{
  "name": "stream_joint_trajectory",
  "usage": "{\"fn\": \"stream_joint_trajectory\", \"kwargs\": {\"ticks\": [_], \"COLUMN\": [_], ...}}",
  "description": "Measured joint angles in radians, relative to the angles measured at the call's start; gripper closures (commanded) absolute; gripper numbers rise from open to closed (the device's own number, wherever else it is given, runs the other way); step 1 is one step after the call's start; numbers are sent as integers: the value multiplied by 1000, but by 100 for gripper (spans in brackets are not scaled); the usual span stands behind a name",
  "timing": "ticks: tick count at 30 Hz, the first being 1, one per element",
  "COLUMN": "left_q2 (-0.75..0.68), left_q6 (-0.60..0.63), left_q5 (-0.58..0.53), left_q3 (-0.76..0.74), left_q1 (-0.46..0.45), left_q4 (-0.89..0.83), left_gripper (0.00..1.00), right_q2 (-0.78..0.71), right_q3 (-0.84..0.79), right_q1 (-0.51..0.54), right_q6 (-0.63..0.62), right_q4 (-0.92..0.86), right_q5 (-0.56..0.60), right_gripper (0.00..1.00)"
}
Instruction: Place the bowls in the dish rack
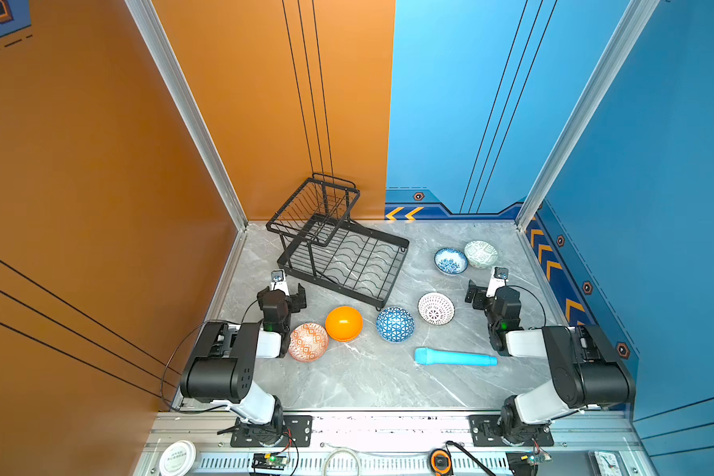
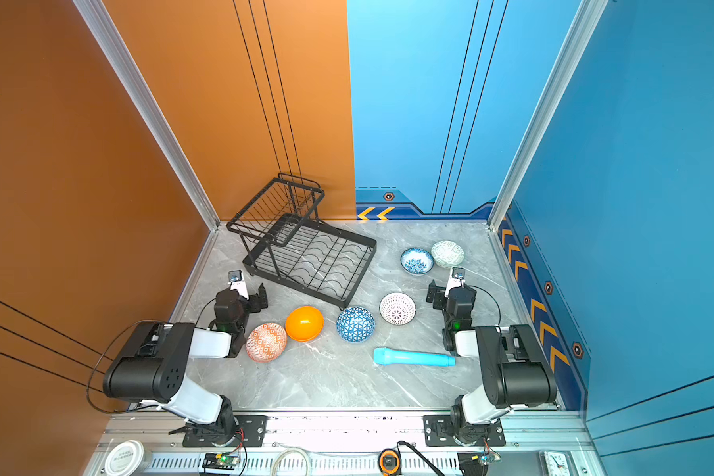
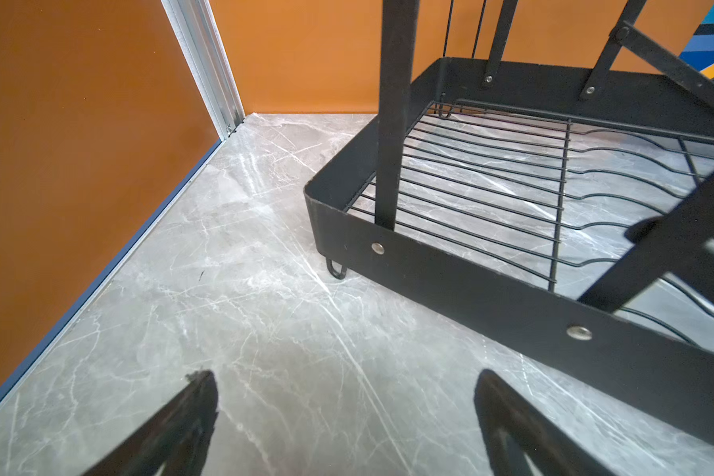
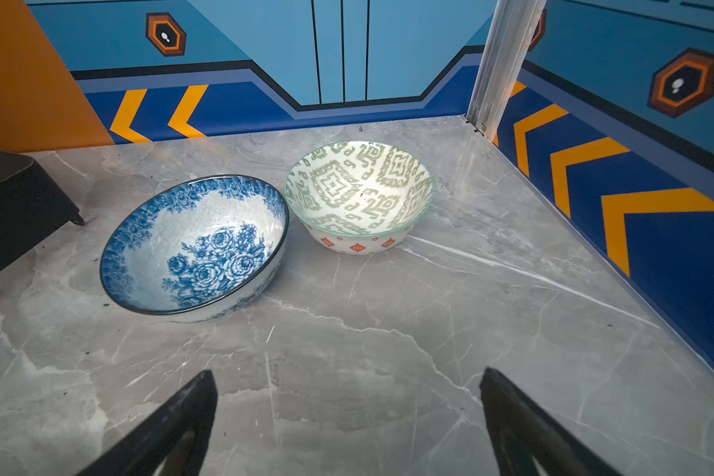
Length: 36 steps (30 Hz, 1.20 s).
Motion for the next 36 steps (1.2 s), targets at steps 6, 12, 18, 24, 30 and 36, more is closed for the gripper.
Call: {"fn": "stream_joint_trajectory", "kwargs": {"ticks": [6,12,18,24,30,36], "left_q2": [0,0,0,0,0,0], "left_q6": [0,16,16,16,18,17], "left_q5": [2,42,62,69,77,61], "left_q3": [4,5,6,6,6,6], "left_q1": [0,-1,0,0,3,0], "left_q4": [-13,-21,-23,-23,-23,-23], "left_gripper": [2,2,2,2,2,2], "right_q2": [0,0,0,0,0,0], "right_q3": [0,0,0,0,0,0], "right_q1": [0,0,0,0,0,0], "right_q6": [0,0,0,0,0,0], "right_q4": [0,0,0,0,0,0], "right_q5": [0,0,0,0,1,1], "right_gripper": [0,0,0,0,0,0]}}
